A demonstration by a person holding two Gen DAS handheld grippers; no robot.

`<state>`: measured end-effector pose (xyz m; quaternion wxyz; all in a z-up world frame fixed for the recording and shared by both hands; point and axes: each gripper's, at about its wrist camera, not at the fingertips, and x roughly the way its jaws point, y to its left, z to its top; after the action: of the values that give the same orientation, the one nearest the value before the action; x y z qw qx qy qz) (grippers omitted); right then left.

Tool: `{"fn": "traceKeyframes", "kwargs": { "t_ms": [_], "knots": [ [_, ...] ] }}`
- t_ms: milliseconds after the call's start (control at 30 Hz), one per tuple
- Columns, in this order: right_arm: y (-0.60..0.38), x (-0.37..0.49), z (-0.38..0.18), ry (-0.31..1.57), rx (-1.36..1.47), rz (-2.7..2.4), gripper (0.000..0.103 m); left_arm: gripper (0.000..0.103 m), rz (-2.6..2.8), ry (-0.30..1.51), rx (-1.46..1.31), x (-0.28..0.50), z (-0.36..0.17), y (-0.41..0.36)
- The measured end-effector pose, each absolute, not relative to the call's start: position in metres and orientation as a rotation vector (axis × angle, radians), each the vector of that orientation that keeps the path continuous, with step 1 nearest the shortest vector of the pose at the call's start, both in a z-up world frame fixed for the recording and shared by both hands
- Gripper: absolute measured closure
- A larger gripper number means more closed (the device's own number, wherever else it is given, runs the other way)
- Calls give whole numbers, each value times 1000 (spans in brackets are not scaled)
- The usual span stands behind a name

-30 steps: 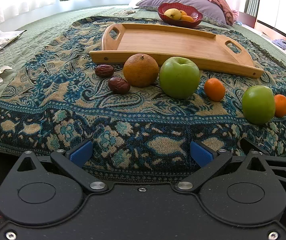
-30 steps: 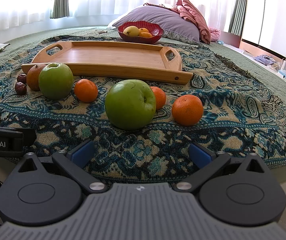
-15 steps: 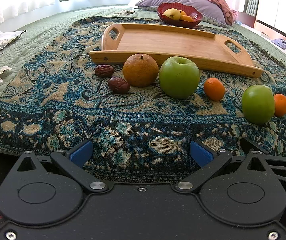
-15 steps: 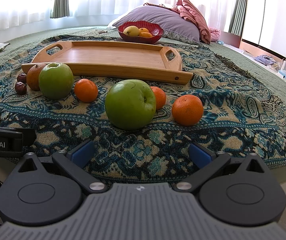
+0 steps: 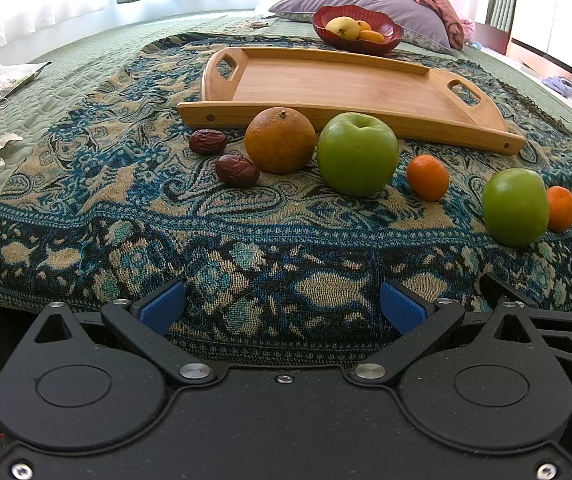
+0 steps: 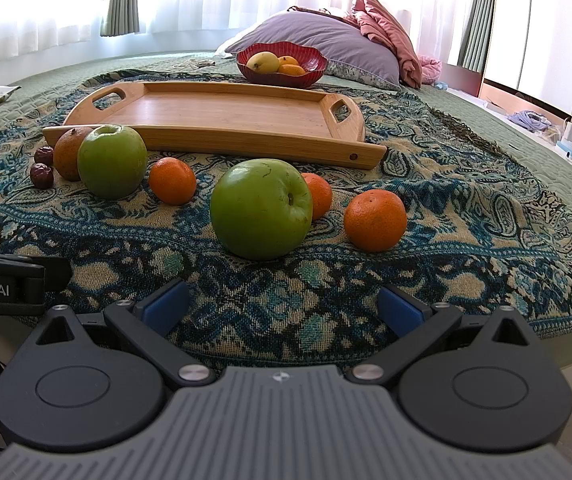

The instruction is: Organize fruits

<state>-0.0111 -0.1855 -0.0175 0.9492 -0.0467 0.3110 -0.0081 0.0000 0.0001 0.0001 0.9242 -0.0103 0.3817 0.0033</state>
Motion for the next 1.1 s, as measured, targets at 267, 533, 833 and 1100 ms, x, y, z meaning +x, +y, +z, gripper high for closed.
{"fn": "traceKeyframes", "kwargs": {
  "t_ms": [267,533,833,1100],
  "knots": [
    [-184,-11,-17,634,-97,-17,0,0,7,783,-21,0,0,0],
    [-184,-11,-17,633,-97,-17,0,0,7,783,-21,0,0,0],
    [-186,-9,-20,626,-92,-17,0,0,12,776,-11,-5,3,-5],
    [-187,-18,-19,594,-91,-7,0,0,10,789,-26,1,4,-1]
  ]
}}
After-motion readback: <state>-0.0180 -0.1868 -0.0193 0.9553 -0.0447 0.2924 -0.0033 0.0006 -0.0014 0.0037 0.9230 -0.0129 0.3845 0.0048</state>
